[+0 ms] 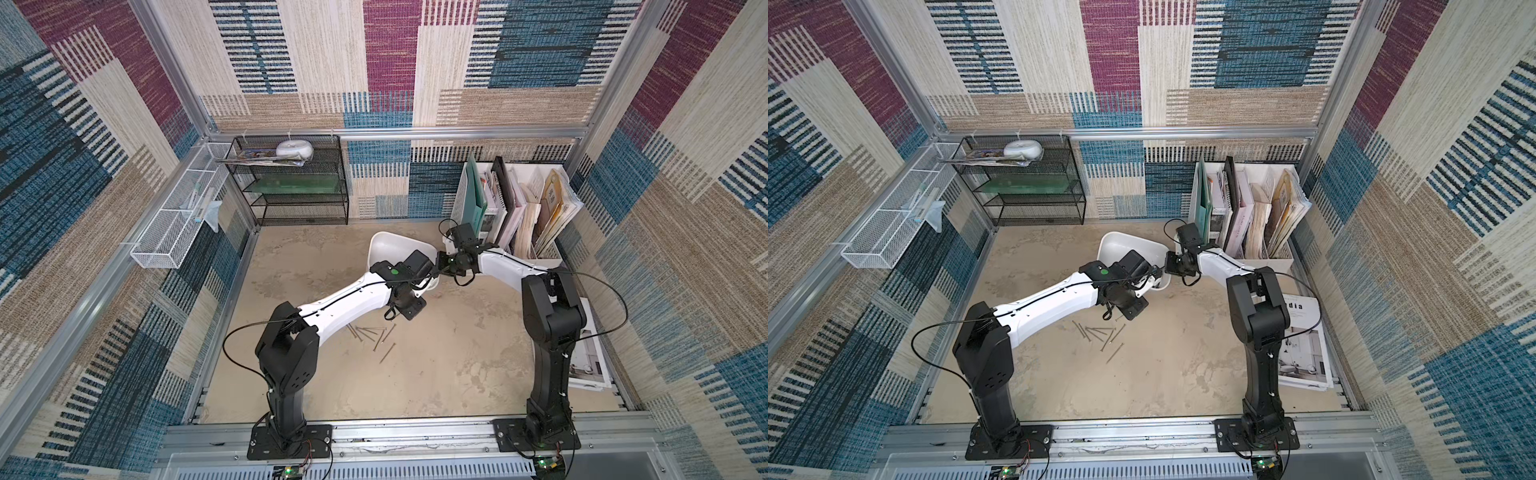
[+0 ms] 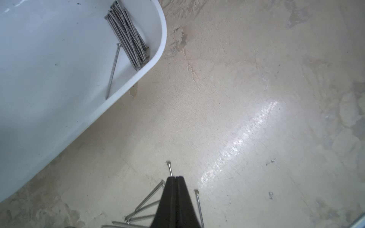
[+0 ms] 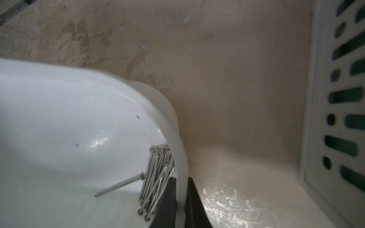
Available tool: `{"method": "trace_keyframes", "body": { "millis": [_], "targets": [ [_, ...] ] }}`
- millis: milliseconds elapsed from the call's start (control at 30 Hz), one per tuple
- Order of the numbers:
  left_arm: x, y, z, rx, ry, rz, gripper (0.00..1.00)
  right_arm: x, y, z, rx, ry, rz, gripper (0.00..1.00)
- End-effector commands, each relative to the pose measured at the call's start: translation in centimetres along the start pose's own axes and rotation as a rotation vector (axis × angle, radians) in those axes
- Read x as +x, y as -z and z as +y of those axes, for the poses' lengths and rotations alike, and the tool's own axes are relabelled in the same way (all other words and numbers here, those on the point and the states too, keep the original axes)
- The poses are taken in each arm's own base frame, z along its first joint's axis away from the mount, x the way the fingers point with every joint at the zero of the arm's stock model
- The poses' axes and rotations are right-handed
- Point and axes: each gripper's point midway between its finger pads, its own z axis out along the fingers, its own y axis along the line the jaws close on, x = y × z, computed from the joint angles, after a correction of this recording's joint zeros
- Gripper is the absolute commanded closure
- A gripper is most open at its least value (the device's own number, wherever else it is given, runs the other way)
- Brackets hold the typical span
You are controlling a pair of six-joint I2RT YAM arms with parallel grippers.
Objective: Put the nails on the desktop into the storage box
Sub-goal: Pick up the nail from the center of the board, then place the nail in the storage box.
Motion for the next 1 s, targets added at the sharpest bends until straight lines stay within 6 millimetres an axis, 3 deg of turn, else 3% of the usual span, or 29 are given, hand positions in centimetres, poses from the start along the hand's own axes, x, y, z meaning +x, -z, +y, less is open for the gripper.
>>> {"method": "trace_keyframes", "body": {
  "millis": [0, 167, 267, 367, 467, 633, 800, 967],
  "targets": [
    [0.4, 2.3, 0.9, -0.027, 0.044, 0.024, 1.00, 1.1, 0.1, -0.7, 0.031, -0.004, 0.037, 1.00],
    [-4.1, 4.7, 5.2, -0.076, 0.177, -0.053, 1.00, 1.5, 0.2, -0.6, 0.024, -0.009, 0.040, 1.00],
    [-6.7, 4.5, 8.1, -0.089, 0.266, -0.066, 1.00, 1.6, 0.3, -0.5, 0.022, -0.009, 0.043, 1.00],
    [-8.2, 2.8, 10.0, -0.079, 0.328, -0.048, 1.00, 2.0, 0.3, -0.4, 0.021, -0.006, 0.051, 1.00],
    [-8.2, -0.1, 11.2, -0.083, 0.377, -0.008, 1.00, 2.3, 0.2, -0.5, 0.020, -0.007, 0.057, 1.00],
    [-6.5, -4.5, 11.8, -0.083, 0.449, 0.081, 1.00, 2.7, -0.1, -0.5, 0.022, -0.006, 0.066, 1.00],
    [-6.0, -6.2, 12.5, -0.116, 0.484, 0.090, 1.00, 2.6, 0.0, -0.3, 0.017, -0.002, 0.065, 1.00],
    [-5.5, -6.5, 13.2, -0.165, 0.510, 0.097, 1.00, 2.5, 0.3, -0.4, 0.025, 0.002, 0.060, 1.00]
  ]
}}
